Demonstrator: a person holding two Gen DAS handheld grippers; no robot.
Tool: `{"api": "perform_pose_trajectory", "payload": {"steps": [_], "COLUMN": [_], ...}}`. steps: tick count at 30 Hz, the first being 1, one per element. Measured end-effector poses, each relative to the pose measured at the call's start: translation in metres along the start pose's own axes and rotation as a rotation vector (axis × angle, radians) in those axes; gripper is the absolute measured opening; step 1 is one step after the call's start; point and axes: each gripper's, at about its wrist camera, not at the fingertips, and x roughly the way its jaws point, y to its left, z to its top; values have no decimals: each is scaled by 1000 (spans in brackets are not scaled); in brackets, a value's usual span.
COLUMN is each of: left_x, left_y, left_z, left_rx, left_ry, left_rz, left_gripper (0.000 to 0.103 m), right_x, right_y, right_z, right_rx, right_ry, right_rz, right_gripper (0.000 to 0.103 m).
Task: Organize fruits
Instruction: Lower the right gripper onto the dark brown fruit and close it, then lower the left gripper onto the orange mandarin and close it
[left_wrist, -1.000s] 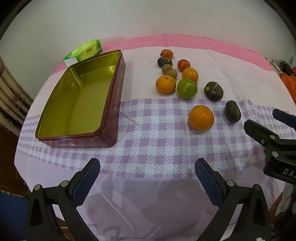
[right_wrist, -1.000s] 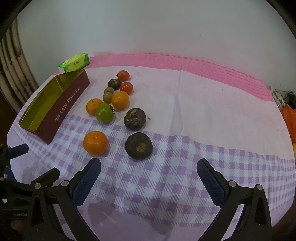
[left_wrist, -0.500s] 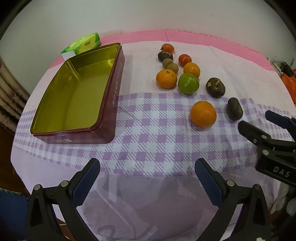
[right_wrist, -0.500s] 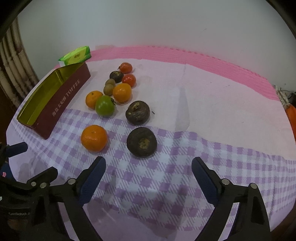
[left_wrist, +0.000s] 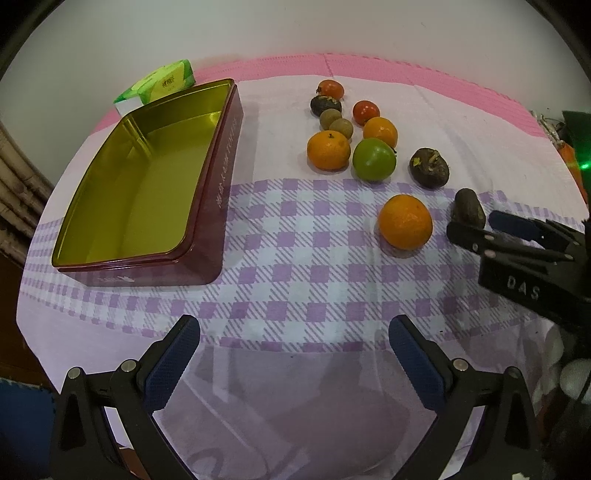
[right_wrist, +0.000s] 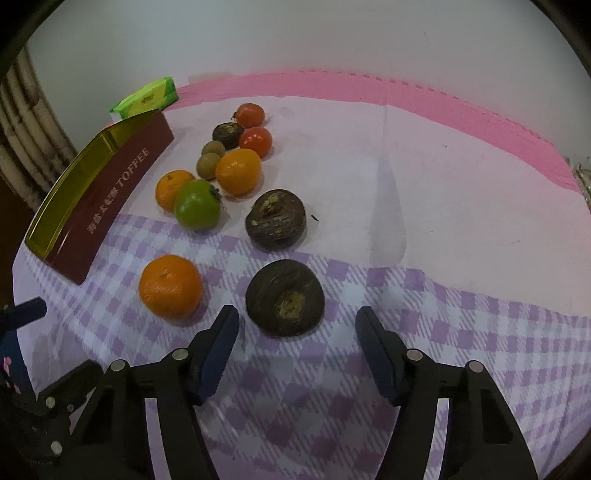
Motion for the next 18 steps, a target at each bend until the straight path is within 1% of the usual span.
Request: {"api": "perform_pose_trajectory", "payload": {"steps": [7,11,13,15,18], "left_x": [3,4,4,4,2], "left_y": [1,-1,-2,-4,-6], "left_z": [2,5,7,10,13], "left_rx": [3,16,23,32,47], "left_ry": [3,3,0,-5,-18], "left_rz": [-5,-6,-5,0,-1], "left_gripper": [102,102,102,102,102], "right_x": [3,4,4,4,2], "right_y": [6,7,8,7,3], "right_z": [3,5,5,6,4], "right_rx": [-41,-59,-54,-58,-48], "right_ry": [-6,-12,-16,-19,-23], "right_rz": [-31,-45,-50,-45,-33], "right_gripper": [60,53,48,41,40]}}
